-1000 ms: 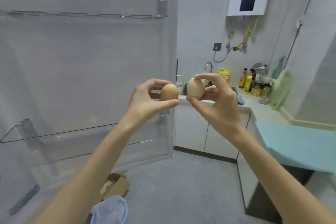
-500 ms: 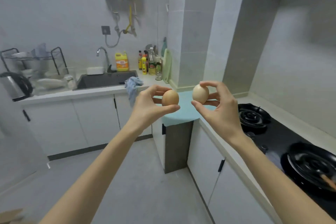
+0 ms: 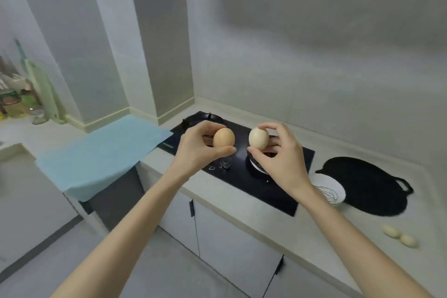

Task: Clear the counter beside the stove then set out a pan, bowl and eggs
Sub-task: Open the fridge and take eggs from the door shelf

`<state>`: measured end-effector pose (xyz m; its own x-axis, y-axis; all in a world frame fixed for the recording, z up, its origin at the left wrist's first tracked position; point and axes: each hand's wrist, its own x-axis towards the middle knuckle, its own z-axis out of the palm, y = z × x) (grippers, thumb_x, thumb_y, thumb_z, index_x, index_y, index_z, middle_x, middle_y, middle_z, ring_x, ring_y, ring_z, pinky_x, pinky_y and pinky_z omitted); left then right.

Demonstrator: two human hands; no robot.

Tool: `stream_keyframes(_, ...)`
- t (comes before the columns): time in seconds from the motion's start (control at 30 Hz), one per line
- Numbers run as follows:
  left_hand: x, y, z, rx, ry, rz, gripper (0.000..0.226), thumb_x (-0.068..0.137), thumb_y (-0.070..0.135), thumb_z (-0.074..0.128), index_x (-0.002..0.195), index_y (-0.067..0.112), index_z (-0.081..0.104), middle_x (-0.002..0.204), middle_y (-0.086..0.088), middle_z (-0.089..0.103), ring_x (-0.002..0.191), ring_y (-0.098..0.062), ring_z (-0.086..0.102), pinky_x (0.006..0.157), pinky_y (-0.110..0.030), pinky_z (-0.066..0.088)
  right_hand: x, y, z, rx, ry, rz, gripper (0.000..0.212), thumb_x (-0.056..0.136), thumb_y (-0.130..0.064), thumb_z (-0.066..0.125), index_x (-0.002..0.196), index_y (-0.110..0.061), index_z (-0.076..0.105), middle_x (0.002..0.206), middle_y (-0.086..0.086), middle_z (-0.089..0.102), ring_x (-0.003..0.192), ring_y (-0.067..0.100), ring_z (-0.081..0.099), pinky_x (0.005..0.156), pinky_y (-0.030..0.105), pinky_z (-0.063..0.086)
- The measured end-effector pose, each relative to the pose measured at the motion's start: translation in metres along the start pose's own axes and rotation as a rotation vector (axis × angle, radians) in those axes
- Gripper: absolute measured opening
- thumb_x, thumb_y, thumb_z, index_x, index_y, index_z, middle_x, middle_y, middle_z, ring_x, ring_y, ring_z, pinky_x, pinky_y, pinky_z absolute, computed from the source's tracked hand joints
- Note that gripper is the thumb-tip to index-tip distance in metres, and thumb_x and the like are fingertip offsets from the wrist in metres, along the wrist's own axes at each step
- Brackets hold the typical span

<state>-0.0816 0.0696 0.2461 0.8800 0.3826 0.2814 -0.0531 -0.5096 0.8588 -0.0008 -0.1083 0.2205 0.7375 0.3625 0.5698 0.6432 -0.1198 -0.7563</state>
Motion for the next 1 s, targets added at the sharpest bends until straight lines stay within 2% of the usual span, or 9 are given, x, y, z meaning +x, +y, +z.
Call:
stream_keyframes(0.13, 0.042, -0.002, 0.05, -0.019, -0.205, 0.092, 0.045, 0.063, 0.025, 0.087, 0.103, 0.025, 0.067, 0.094, 0.019, 0.067, 0.082, 0.005, 0.064, 0.071, -0.01, 0.05, 0.001, 0.034, -0.028, -0.105, 0.143, 0.146, 0.045, 0.072, -0.012, 0.081, 0.105, -0.03, 0.056, 0.105, -0.004, 0.063, 0.082, 0.013, 0.068, 0.068, 0.03, 0.059)
stream_keyframes(0.3, 0.077, -0.006, 0.104, -0.052, -0.403, 0.146, 0.046, 0.062, 0.025, 0.088, 0.103, 0.026, 0.066, 0.098, 0.016, 0.068, 0.089, -0.001, 0.065, 0.074, -0.012, 0.049, -0.001, 0.056, -0.055, -0.224, 0.314, 0.261, 0.045, 0.07, -0.009, 0.082, 0.099, -0.032, 0.056, 0.095, -0.008, 0.061, 0.065, 0.006, 0.064, 0.058, 0.018, 0.051)
stream_keyframes(0.4, 0.091, -0.005, 0.137, -0.09, -0.522, 0.153, 0.047, 0.063, 0.023, 0.088, 0.104, 0.027, 0.065, 0.1, 0.013, 0.067, 0.088, -0.001, 0.064, 0.064, -0.006, 0.048, -0.009, 0.07, -0.074, -0.315, 0.404, 0.332, 0.046, 0.069, -0.013, 0.081, 0.1, -0.034, 0.056, 0.099, -0.017, 0.059, 0.068, 0.011, 0.065, 0.067, 0.031, 0.057)
stream_keyframes(0.47, 0.097, -0.003, 0.164, -0.108, -0.611, 0.176, 0.046, 0.063, 0.022, 0.088, 0.102, 0.028, 0.064, 0.098, 0.014, 0.066, 0.087, -0.002, 0.064, 0.061, -0.006, 0.048, -0.018, 0.078, -0.09, -0.355, 0.469, 0.373, 0.046, 0.069, -0.013, 0.081, 0.102, -0.035, 0.056, 0.101, -0.016, 0.06, 0.069, 0.012, 0.065, 0.069, 0.035, 0.057)
stream_keyframes(0.63, 0.092, 0.0, 0.232, -0.11, -0.781, 0.207, 0.044, 0.059, 0.024, 0.09, 0.094, 0.034, 0.065, 0.094, 0.016, 0.066, 0.086, -0.008, 0.065, 0.073, -0.019, 0.05, -0.053, 0.096, -0.128, -0.412, 0.574, 0.471, 0.044, 0.071, -0.009, 0.079, 0.102, -0.031, 0.056, 0.105, -0.007, 0.064, 0.067, 0.014, 0.065, 0.065, 0.021, 0.054)
stream_keyframes(0.73, 0.079, 0.0, 0.275, -0.092, -0.883, 0.212, 0.043, 0.06, 0.025, 0.089, 0.097, 0.031, 0.066, 0.095, 0.017, 0.064, 0.085, -0.004, 0.063, 0.069, -0.013, 0.045, -0.077, 0.113, -0.153, -0.454, 0.624, 0.56, 0.044, 0.071, -0.013, 0.078, 0.1, -0.036, 0.055, 0.111, -0.015, 0.062, 0.066, 0.01, 0.065, 0.066, 0.019, 0.05)
stream_keyframes(0.83, 0.063, -0.006, 0.316, -0.076, -0.938, 0.203, 0.043, 0.061, 0.022, 0.088, 0.099, 0.027, 0.067, 0.094, 0.016, 0.064, 0.081, -0.004, 0.063, 0.067, -0.011, 0.046, -0.101, 0.132, -0.176, -0.473, 0.633, 0.64, 0.04, 0.074, -0.011, 0.074, 0.102, -0.032, 0.055, 0.11, -0.009, 0.062, 0.066, 0.006, 0.064, 0.062, 0.01, 0.045)
stream_keyframes(0.87, 0.058, -0.008, 0.333, -0.069, -0.953, 0.195, 0.043, 0.061, 0.02, 0.087, 0.099, 0.025, 0.067, 0.093, 0.014, 0.064, 0.079, -0.004, 0.062, 0.068, -0.011, 0.047, -0.11, 0.14, -0.185, -0.476, 0.624, 0.661, 0.04, 0.075, -0.011, 0.074, 0.102, -0.032, 0.054, 0.11, -0.007, 0.061, 0.067, 0.007, 0.064, 0.063, 0.012, 0.046)
stream_keyframes(1.0, 0.037, -0.019, 0.391, -0.031, -1.0, 0.132, 0.044, 0.061, 0.018, 0.086, 0.1, 0.018, 0.066, 0.096, 0.009, 0.066, 0.073, -0.006, 0.062, 0.072, -0.02, 0.049, -0.14, 0.178, -0.215, -0.49, 0.571, 0.709, 0.042, 0.074, -0.01, 0.075, 0.104, -0.03, 0.053, 0.112, -0.009, 0.057, 0.078, 0.011, 0.067, 0.072, 0.033, 0.057)
